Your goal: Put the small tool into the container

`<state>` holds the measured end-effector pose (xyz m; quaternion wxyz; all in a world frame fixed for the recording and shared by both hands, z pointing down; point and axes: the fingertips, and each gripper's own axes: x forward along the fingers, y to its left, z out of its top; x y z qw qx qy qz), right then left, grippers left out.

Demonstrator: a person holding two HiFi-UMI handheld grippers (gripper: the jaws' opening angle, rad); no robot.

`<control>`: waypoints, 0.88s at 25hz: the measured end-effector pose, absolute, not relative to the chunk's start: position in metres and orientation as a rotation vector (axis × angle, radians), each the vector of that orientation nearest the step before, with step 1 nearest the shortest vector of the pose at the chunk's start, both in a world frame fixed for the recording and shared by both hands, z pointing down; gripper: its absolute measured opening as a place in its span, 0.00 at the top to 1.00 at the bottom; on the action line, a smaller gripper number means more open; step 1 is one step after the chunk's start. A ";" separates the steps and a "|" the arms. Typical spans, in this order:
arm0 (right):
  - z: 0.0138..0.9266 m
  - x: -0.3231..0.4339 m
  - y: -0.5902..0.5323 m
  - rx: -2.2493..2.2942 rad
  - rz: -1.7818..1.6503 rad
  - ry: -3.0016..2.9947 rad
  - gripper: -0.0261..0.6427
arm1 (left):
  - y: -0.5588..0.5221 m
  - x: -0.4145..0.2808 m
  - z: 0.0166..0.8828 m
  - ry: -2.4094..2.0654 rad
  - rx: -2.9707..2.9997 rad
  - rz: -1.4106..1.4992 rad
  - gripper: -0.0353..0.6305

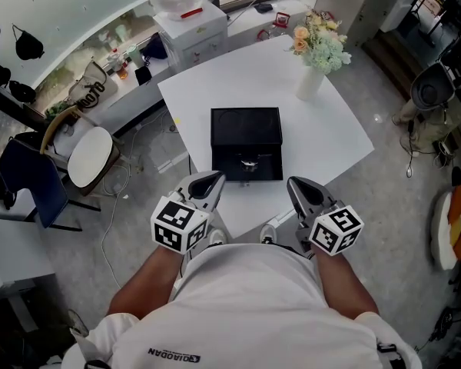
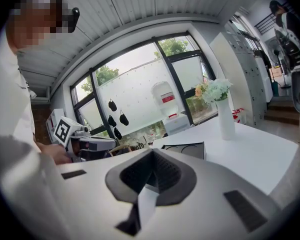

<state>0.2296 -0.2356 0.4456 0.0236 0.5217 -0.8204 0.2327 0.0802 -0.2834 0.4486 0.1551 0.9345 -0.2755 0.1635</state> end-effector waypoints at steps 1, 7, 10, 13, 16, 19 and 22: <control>0.445 0.230 -0.236 1.611 0.716 -2.539 0.95 | -0.283 0.080 0.448 -0.790 2.677 0.470 0.93; 0.444 0.228 -0.237 1.589 0.685 -2.538 0.95 | -0.283 0.082 0.447 -0.788 2.681 0.475 0.93; 0.443 0.227 -0.238 1.579 0.685 -2.541 0.95 | -0.283 0.081 0.446 -0.788 2.683 0.474 0.93; 0.443 0.226 -0.238 1.570 0.685 -2.542 0.95 | -0.284 0.082 0.446 -0.790 2.682 0.476 0.93; 0.443 0.226 -0.239 1.563 0.682 -2.544 0.95 | -0.284 0.081 0.446 -0.794 2.680 0.474 0.93; 0.443 0.225 -0.239 1.559 0.681 -2.549 0.95 | -0.284 0.081 0.447 -0.797 2.680 0.472 0.93; 0.444 0.224 -0.240 1.555 0.683 -2.549 0.95 | -0.285 0.080 0.448 -0.801 2.676 0.473 0.93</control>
